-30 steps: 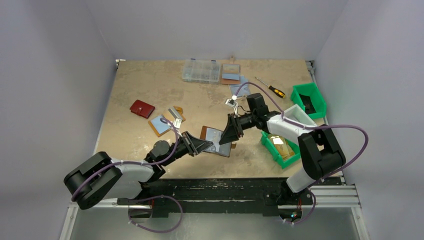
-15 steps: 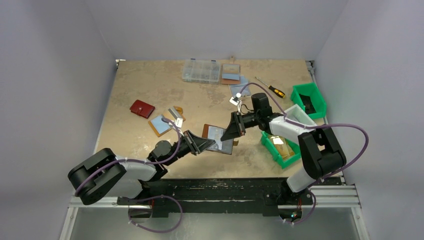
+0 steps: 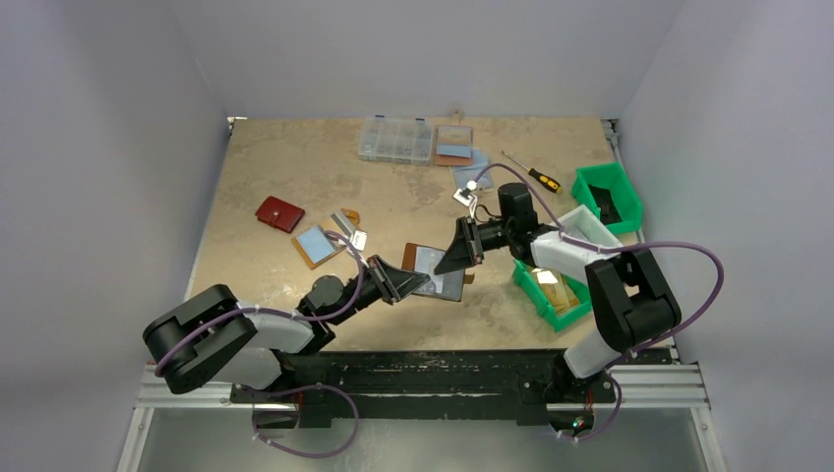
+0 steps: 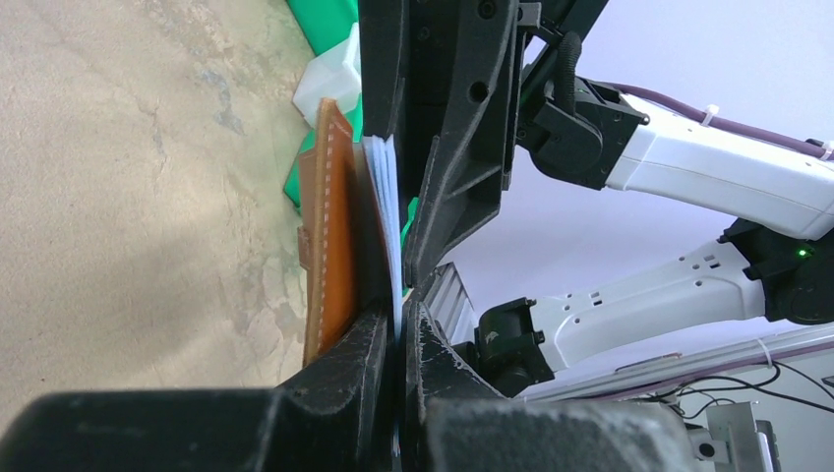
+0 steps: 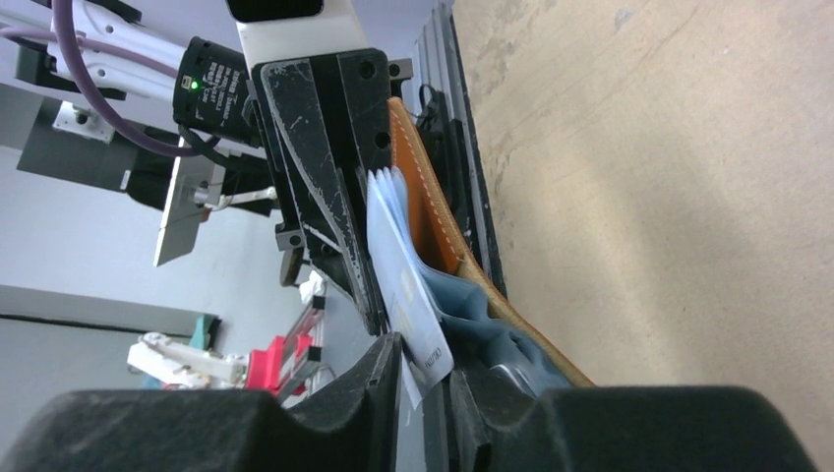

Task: Take the credit cards out of the card holder
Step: Remove the credit card from the card holder.

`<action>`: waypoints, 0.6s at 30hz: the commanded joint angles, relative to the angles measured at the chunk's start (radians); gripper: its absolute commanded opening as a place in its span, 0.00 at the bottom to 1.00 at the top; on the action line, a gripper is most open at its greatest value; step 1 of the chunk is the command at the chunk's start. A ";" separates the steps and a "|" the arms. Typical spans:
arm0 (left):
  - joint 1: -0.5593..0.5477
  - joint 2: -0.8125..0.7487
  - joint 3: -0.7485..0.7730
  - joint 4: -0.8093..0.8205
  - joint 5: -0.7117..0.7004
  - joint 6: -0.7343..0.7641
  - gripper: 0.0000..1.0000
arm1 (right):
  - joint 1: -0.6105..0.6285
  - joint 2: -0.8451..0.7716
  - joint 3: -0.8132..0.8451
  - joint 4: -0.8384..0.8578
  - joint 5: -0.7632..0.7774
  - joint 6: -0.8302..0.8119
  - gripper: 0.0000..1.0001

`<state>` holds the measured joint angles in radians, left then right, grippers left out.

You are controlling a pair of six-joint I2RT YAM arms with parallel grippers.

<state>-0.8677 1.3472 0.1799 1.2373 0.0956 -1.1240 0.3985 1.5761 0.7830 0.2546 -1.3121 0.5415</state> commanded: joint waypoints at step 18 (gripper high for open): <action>-0.017 -0.093 -0.018 0.029 -0.092 0.011 0.00 | 0.010 -0.007 0.002 0.074 -0.072 0.021 0.31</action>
<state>-0.8787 1.2781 0.1566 1.2087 0.0196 -1.1221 0.4049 1.5772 0.7795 0.2863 -1.3540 0.5686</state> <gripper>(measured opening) 0.044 0.333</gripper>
